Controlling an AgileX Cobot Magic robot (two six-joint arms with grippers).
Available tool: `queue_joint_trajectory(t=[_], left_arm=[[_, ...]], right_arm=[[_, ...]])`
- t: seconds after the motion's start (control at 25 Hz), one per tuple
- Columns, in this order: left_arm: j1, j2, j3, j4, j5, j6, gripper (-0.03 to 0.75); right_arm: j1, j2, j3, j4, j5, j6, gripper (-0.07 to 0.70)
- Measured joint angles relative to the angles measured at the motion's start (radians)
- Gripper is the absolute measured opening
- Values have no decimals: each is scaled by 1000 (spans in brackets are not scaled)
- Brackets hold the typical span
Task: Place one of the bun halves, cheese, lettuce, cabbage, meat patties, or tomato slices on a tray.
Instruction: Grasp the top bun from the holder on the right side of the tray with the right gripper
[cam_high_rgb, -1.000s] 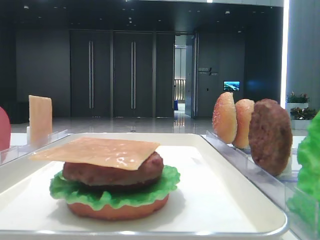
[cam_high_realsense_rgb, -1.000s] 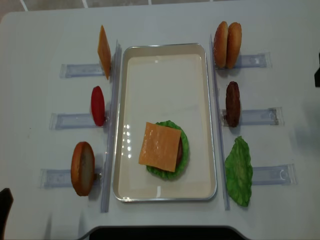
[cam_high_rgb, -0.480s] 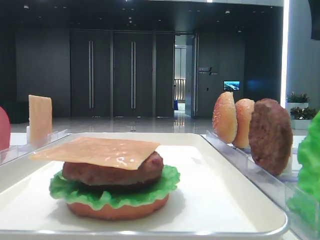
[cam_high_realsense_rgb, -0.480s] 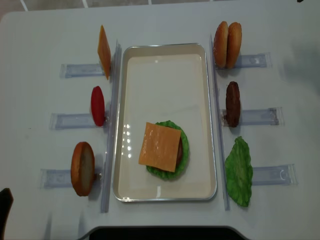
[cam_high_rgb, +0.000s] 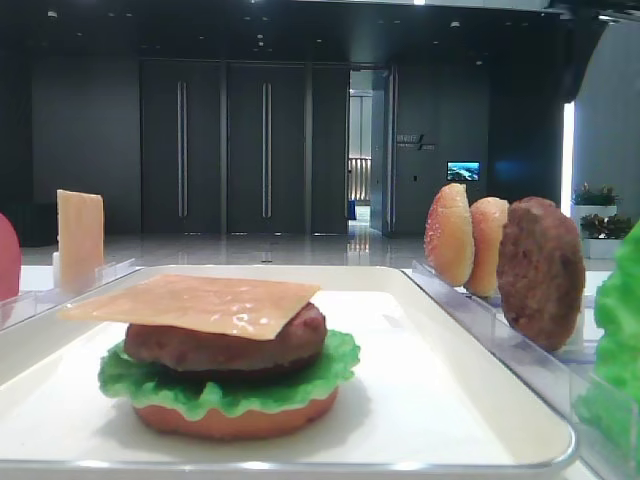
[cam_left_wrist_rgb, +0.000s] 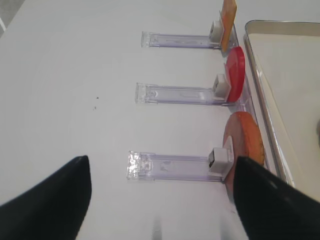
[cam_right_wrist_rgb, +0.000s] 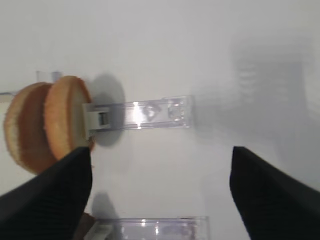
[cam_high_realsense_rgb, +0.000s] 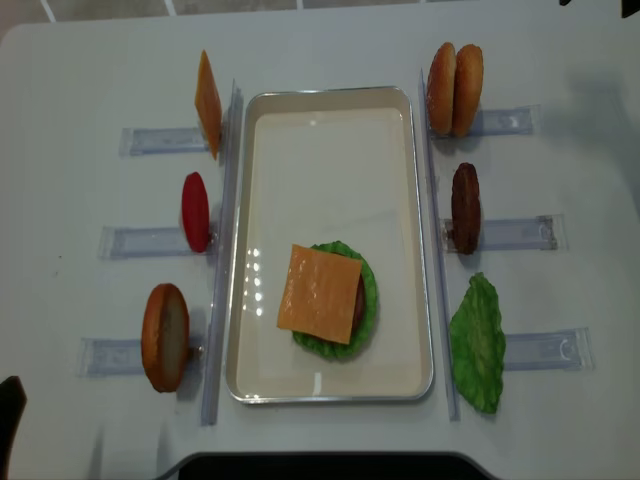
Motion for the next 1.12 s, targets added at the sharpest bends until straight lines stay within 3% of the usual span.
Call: queue_joint_trajectory(t=[0.2,0.52,0.88,1.12], left_arm=[[0,0,0,0,0,0,692],[0,0,0,0,0,0,692],[0,0,0,0,0,0,692],[0,0,0,0,0,0,692]], right_arm=[[135,0,0,6,0,140,539],[296,0,0,9,0,274,539],[345,33,0,9,0,297,539],[345,69,0,-4,-48,294,539]])
